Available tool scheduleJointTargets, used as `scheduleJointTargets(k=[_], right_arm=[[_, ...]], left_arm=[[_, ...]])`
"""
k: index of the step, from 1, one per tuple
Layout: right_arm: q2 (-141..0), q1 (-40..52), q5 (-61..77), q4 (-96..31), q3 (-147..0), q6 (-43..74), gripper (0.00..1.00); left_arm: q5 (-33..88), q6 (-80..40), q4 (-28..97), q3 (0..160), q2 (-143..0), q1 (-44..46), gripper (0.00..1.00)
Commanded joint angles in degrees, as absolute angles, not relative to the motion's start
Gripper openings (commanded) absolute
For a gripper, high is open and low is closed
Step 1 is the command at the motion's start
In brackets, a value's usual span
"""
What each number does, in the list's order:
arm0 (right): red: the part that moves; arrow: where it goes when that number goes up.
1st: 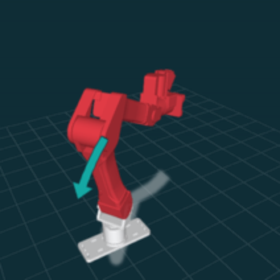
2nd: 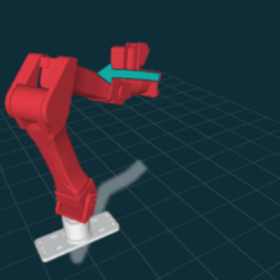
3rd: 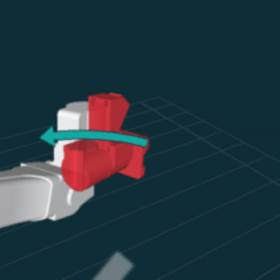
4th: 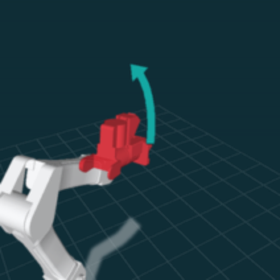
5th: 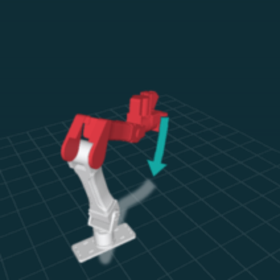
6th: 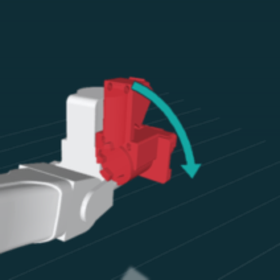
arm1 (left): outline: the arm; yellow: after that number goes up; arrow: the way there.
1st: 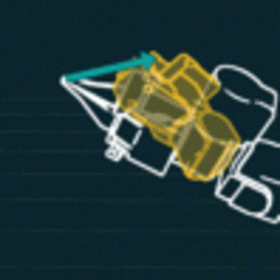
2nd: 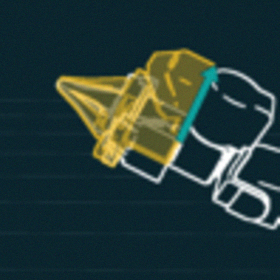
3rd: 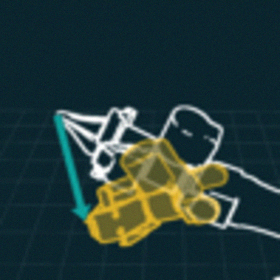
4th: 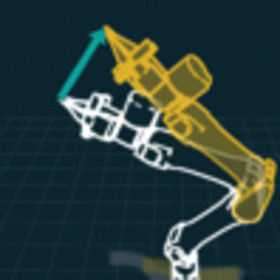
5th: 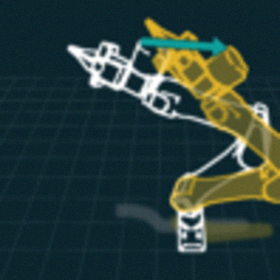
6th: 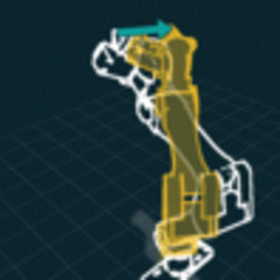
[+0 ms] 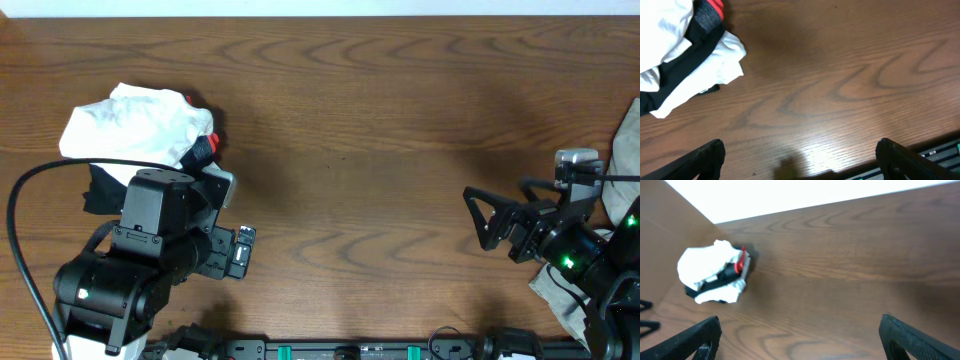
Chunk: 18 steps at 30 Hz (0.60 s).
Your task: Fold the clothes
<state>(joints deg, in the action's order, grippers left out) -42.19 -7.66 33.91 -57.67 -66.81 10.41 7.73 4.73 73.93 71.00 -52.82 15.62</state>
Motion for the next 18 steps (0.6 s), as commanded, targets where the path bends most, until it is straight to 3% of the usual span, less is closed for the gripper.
scheduleJointTargets(k=[1,4,8,18], right_arm=[[-42.26,-8.08,35.00,-57.69,-67.81,18.70,0.99],[-42.26,-8.08,35.00,-57.69,-67.81,25.08,0.99],[-42.28,-8.08,32.42,-60.71,-67.81,25.21,0.99],[-39.38,-4.34,8.43,-61.93,-63.13,23.92,0.99]], left_arm=[[6.61,4.67,74.15,71.81,-52.73,15.94,0.98],[6.59,4.64,74.15,71.81,-52.73,15.94,0.98],[6.59,4.64,74.15,71.81,-52.73,15.94,0.98],[6.59,4.64,74.15,71.81,-52.73,15.94,0.98]])
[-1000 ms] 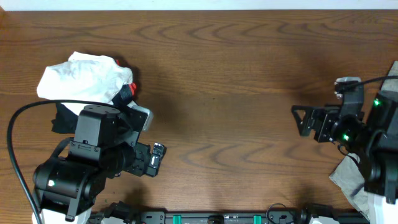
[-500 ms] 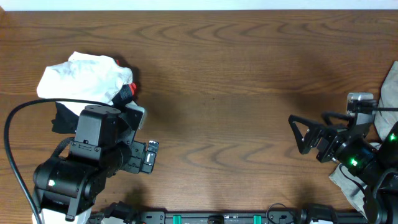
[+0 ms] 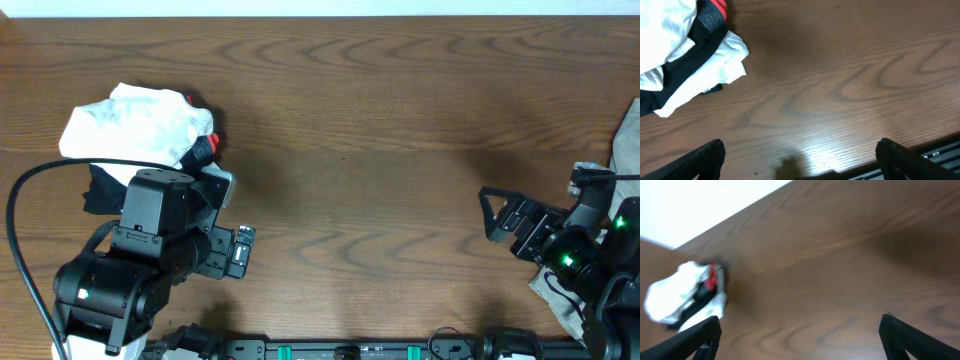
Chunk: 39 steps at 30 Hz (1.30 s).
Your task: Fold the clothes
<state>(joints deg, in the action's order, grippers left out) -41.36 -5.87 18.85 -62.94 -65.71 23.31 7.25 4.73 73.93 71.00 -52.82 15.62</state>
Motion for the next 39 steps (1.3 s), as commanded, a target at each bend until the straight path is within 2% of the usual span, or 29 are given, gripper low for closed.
scheduleJointTargets(k=[1,6,18,27,39], right_arm=[[-37.87,-3.99,6.66,-60.27,-61.19,23.92,0.99],[-27.14,-3.95,2.74,-53.12,-47.92,23.92,0.99],[-0.75,-3.92,1.50,-51.55,-21.04,23.97,0.99],[-0.32,-3.66,1.98,-49.23,-11.53,27.16,0.99],[-0.32,-3.68,2.35,-47.72,-10.94,27.18,0.99]], left_arm=[[6.61,4.64,74.15,71.81,-52.73,15.94,0.98],[6.59,4.67,74.15,71.81,-52.73,15.94,0.98],[6.61,4.67,74.15,71.81,-52.73,15.94,0.98],[6.61,4.64,74.15,71.81,-52.73,15.94,0.98],[6.61,4.67,74.15,71.81,-52.73,15.94,0.98]])
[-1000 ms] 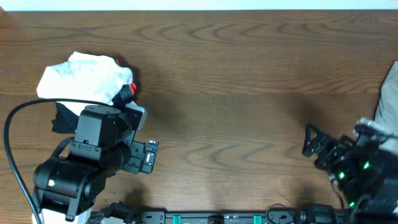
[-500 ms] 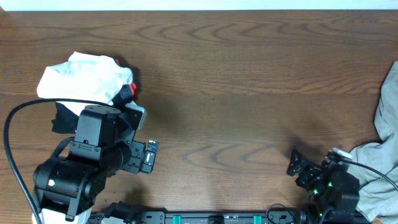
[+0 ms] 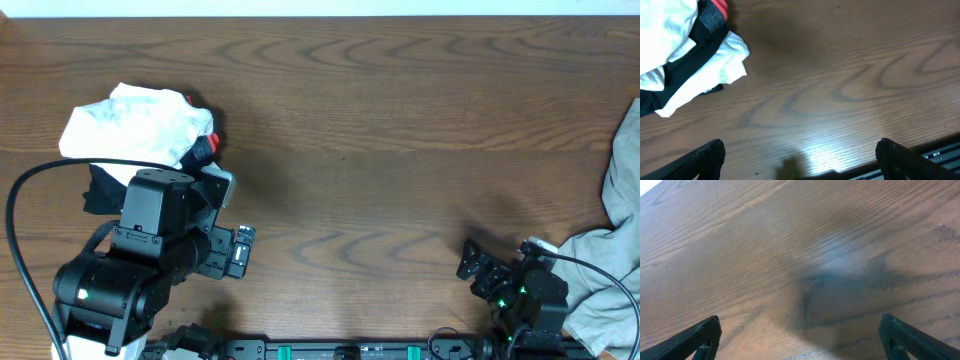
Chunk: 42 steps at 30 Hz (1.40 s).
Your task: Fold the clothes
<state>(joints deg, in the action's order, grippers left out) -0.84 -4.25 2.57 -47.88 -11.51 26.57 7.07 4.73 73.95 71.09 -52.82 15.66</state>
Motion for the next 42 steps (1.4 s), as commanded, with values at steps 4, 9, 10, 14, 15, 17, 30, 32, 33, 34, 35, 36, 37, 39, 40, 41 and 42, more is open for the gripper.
scheduleJointTargets(k=[4,9,10,14,15,17,30,32,33,34,35,36,37,39,40,41,42], right_arm=[[-0.32,-3.68,2.37,-47.72,-10.94,27.18,0.99],[-0.32,-3.68,2.35,-47.72,-10.94,27.18,0.99],[-0.32,-3.68,2.37,-47.72,-10.94,27.18,0.99],[-0.32,-3.68,2.35,-47.72,-10.94,27.18,0.99],[-0.32,-3.68,2.37,-47.72,-10.94,27.18,0.99],[-0.32,-3.68,2.37,-47.72,-10.94,27.18,0.99],[-0.32,-3.68,2.37,-47.72,-10.94,27.18,0.99],[-0.32,-3.68,2.37,-47.72,-10.94,27.18,0.99],[-0.32,-3.68,2.35,-47.72,-10.94,27.18,0.99],[-0.32,-3.68,2.37,-47.72,-10.94,27.18,0.99],[-0.32,-3.68,2.37,-47.72,-10.94,27.18,0.99],[-0.32,-3.68,2.37,-47.72,-10.94,27.18,0.99],[-0.32,-3.68,2.37,-47.72,-10.94,27.18,0.99],[-0.32,-3.68,2.37,-47.72,-10.94,27.18,0.99],[-0.32,-3.68,2.37,-47.72,-10.94,27.18,0.99],[-0.32,-3.68,2.37,-47.72,-10.94,27.18,0.99],[-0.32,-3.68,2.37,-47.72,-10.94,27.18,0.99]], left_arm=[[6.61,4.64,74.15,71.81,-52.73,15.94,0.98],[6.59,4.67,74.15,71.81,-52.73,15.94,0.98],[6.59,4.67,74.15,71.81,-52.73,15.94,0.98],[6.59,4.67,74.13,71.70,-52.49,15.92,0.98],[6.59,4.67,74.15,71.66,-51.88,15.94,0.98],[6.61,4.67,74.13,71.24,-50.00,15.92,0.98],[8.10,5.58,56.75,60.38,-29.08,5.56,0.98],[8.12,5.56,53.47,57.93,-26.17,4.54,0.98],[8.12,5.56,51.35,56.05,-24.45,3.84,0.98],[8.12,5.56,50.02,54.72,-23.35,3.40,0.98],[8.16,5.54,48.12,52.66,-21.82,2.76,0.98],[8.40,5.52,46.02,50.41,-20.29,2.17,0.98],[8.56,5.52,43.68,47.86,-18.57,1.58,0.98],[9.13,5.52,40.38,43.92,-15.97,0.86,0.98],[9.80,5.54,38.79,41.95,-14.68,0.49,0.98],[10.13,5.50,37.21,39.75,-13.30,0.25,0.98],[10.39,5.45,36.16,38.00,-12.23,0.16,0.98]])
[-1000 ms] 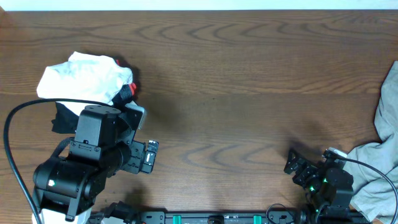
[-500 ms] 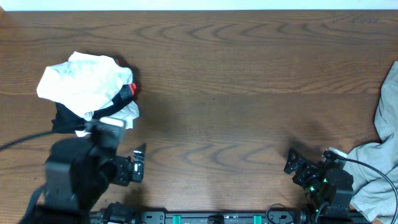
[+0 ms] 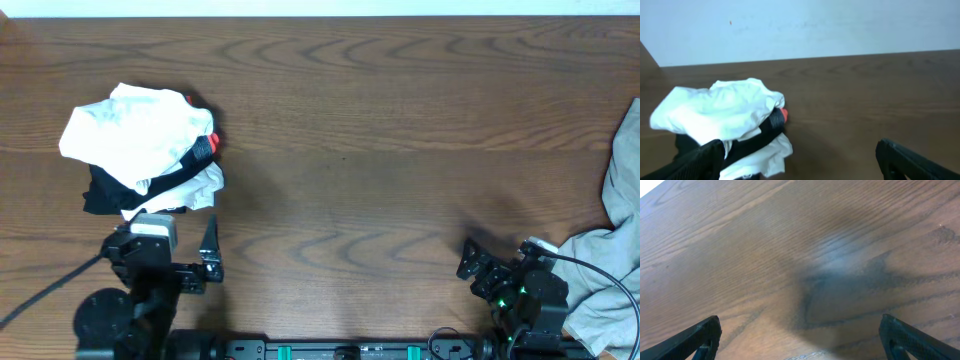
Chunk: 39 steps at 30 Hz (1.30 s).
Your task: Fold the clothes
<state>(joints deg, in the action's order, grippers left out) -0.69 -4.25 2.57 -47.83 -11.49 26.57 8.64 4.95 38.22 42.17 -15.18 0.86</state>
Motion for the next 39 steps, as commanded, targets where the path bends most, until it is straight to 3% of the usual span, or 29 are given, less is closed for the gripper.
scheduleJointTargets(k=[1,12,39], right_arm=[[-0.32,-3.68,2.37,-47.72,-10.94,27.18,0.99],[-0.32,-3.68,2.37,-47.72,-10.94,27.18,0.99],[-0.32,-3.68,2.37,-47.72,-10.94,27.18,0.99]], left_arm=[[10.83,5.34,35.20,36.27,-11.25,0.12,0.98],[12.03,4.01,26.11,22.70,-4.93,-0.38,0.98],[13.13,3.95,21.52,8.03,-0.12,-0.34,0.98]])
